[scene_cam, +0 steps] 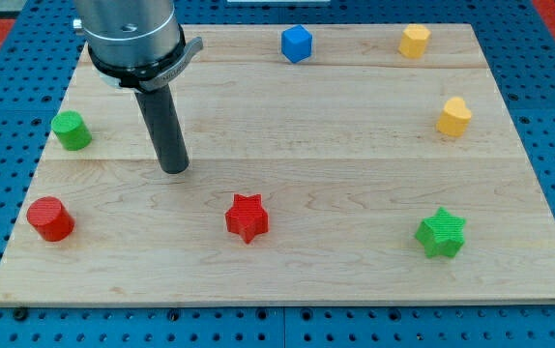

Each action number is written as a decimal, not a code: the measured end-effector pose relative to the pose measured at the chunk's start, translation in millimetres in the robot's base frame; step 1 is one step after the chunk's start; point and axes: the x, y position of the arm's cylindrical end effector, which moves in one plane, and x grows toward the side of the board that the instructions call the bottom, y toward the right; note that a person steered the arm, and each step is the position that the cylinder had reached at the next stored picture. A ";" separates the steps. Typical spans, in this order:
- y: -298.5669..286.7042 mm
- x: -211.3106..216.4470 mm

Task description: Make a diagonal line out of red blocks and the green circle

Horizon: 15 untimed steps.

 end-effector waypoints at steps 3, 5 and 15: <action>3.4 0.0; 43.5 -1.7; -129.0 42.5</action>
